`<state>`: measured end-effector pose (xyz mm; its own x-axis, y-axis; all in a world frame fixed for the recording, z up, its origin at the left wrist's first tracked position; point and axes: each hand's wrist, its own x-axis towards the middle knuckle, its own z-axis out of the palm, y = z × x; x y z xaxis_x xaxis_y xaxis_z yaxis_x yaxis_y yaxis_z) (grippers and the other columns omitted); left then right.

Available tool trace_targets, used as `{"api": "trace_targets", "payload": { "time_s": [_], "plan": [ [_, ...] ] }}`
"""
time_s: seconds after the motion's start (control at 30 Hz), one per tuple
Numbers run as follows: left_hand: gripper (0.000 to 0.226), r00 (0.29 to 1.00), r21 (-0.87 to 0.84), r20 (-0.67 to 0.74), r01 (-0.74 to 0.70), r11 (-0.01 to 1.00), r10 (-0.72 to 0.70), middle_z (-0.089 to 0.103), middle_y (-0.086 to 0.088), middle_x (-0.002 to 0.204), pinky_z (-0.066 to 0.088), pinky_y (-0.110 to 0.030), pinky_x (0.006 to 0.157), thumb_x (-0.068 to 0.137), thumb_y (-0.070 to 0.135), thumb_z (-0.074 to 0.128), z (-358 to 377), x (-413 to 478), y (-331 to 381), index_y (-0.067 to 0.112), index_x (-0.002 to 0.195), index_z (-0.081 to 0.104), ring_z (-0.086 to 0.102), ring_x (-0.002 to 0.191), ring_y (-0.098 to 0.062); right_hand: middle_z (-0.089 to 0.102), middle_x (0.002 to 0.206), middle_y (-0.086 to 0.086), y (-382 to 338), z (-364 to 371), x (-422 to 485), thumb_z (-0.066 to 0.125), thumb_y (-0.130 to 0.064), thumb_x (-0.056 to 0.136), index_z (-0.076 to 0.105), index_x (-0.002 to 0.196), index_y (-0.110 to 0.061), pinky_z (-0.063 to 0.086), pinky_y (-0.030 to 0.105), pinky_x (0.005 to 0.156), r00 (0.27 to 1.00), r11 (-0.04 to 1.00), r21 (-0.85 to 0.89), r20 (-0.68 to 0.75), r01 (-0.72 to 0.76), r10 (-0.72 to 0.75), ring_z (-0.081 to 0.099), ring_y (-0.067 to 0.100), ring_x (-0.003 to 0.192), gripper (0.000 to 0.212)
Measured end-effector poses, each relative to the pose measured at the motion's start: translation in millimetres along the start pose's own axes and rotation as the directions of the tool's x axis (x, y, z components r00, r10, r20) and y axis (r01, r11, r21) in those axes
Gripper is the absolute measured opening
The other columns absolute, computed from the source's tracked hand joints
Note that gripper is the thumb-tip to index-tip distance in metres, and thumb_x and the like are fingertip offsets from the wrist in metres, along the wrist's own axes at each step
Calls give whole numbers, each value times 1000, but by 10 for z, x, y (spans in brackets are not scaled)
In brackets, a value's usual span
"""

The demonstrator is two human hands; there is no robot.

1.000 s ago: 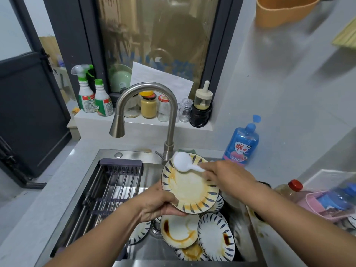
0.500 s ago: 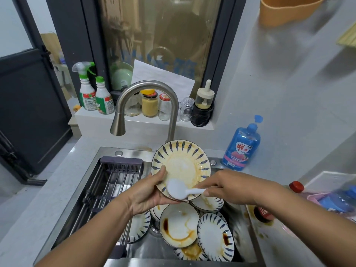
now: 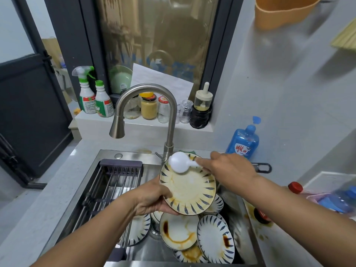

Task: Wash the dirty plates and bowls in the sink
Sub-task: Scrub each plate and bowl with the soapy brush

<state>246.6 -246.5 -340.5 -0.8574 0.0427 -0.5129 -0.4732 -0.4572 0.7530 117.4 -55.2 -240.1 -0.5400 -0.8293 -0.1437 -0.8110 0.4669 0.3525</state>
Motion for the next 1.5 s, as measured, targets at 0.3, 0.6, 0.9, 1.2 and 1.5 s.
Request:
{"api": "trace_targets", "payload": {
  "time_s": [0.3, 0.6, 0.9, 1.2, 1.5],
  "plan": [
    [33, 959, -115, -233, -190, 975, 159, 69, -14, 124, 60, -63, 78, 105, 36, 50, -11, 65, -6, 18, 133, 50, 75, 98, -36, 67, 98, -2, -205, 137, -253, 49, -36, 105, 67, 113, -31, 50, 37, 73, 941, 870, 480, 332, -115, -59, 64, 19, 86, 20],
    [57, 981, -248, -157, -150, 957, 113, 70, -16, 125, 57, -64, 86, 102, 61, 31, 113, 79, -60, 19, 134, 54, 72, 107, -39, 59, 94, 2, -345, 142, -19, 42, -33, 108, 56, 123, -30, 53, 40, 71, 994, 876, 471, 9, -100, 108, 61, 29, 88, 21],
    [56, 971, -413, -217, -188, 891, 104, 66, -23, 130, 57, -66, 81, 103, 53, 39, -22, 32, 9, 13, 142, 47, 70, 106, -47, 72, 94, -5, 18, 201, 51, 54, -50, 100, 66, 121, -30, 51, 33, 70, 861, 434, 854, 32, -287, 507, 63, 17, 81, 32],
    [66, 988, -371, -148, -106, 923, 54, 69, -23, 126, 53, -63, 94, 99, 62, 38, 1, -8, 61, 11, 138, 53, 68, 111, -45, 50, 57, 1, -218, 205, 143, 66, -17, 94, 64, 100, -4, 34, 19, 36, 816, -314, 886, 446, -342, 369, 39, 8, 40, 15],
    [95, 826, 849, 67, -342, 402, 560, 21, 22, 164, 12, -38, 126, 71, 72, 75, -95, -263, 115, 53, 153, 30, 14, 154, -3, 48, 51, 4, -138, 203, 207, 52, -5, 95, 51, 88, -5, 30, 16, 30, 719, -576, 722, 625, -383, 305, 40, 10, 43, 8]
  ]
}}
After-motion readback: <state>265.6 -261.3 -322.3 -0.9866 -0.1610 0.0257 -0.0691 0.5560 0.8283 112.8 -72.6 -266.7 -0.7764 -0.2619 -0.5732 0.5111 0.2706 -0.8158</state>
